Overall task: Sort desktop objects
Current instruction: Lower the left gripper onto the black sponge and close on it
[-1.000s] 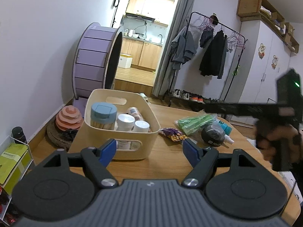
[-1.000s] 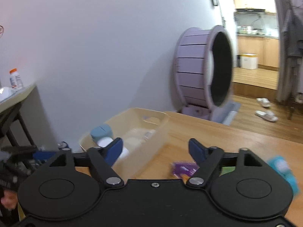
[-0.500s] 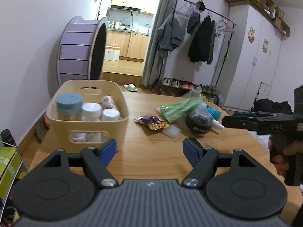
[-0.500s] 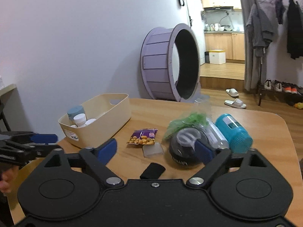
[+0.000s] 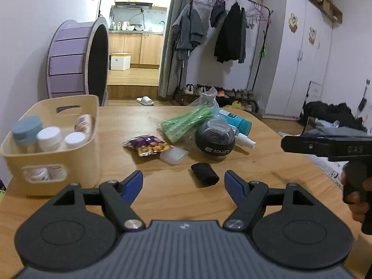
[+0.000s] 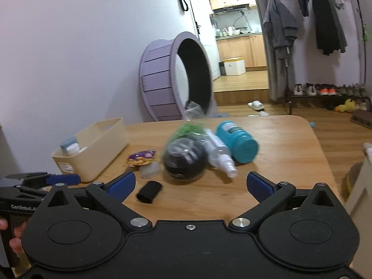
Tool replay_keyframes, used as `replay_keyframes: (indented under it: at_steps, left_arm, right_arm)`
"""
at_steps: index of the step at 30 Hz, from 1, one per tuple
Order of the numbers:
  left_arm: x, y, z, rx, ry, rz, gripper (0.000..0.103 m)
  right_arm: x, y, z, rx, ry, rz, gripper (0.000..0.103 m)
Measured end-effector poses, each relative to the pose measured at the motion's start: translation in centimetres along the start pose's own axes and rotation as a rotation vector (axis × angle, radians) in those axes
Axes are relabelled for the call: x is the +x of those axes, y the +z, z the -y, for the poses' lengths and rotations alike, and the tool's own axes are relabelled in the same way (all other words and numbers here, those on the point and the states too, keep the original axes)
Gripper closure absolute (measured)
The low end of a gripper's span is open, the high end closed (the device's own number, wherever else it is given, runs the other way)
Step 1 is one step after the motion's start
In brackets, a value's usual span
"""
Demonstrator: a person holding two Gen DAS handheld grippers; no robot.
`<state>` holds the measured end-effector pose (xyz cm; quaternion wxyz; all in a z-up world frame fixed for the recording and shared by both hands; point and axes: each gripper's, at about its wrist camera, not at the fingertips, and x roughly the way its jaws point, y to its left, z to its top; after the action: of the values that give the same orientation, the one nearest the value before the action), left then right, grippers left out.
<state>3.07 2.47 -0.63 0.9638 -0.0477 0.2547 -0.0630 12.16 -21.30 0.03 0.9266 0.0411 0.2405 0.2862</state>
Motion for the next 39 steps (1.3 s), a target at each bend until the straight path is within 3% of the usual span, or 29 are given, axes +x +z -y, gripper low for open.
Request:
replay_keyframes:
  at_steps: [10, 14, 18, 20, 26, 32, 39]
  left_arm:
    - [4.9, 0.5, 1.6, 0.036, -0.006, -0.078, 0.035]
    - [6.2, 0.0, 1.7, 0.043, -0.01, -0.106, 0.053]
    - [7.0, 0.0, 1.7, 0.054, -0.009, -0.111, 0.063]
    - [7.1, 0.0, 1.7, 0.062, -0.012, -0.109, 0.075]
    - [6.1, -0.1, 2.1, 0.09, -0.022, -0.081, 0.091]
    - [4.1, 0.9, 1.2, 0.076, -0.003, -0.017, 0.093]
    - [0.2, 4.0, -2.6, 0.015, 0.082, 0.11, 0.093]
  right_arm:
    - [-1.7, 0.4, 1.4, 0.019, 0.011, 0.016, 0.0]
    - [-2.1, 0.3, 1.4, 0.028, 0.023, 0.03, 0.0]
    - [-2.2, 0.1, 1.2, 0.015, 0.029, 0.029, 0.0]
    - [-2.3, 0.1, 1.1, 0.014, 0.029, 0.033, 0.0]
    - [-2.4, 0.1, 1.2, 0.019, 0.029, 0.033, 0.0]
    - [-2.6, 0.0, 1.1, 0.025, 0.031, 0.042, 0.0]
    - [-2.3, 0.2, 0.2, 0.029, 0.054, 0.054, 0.0]
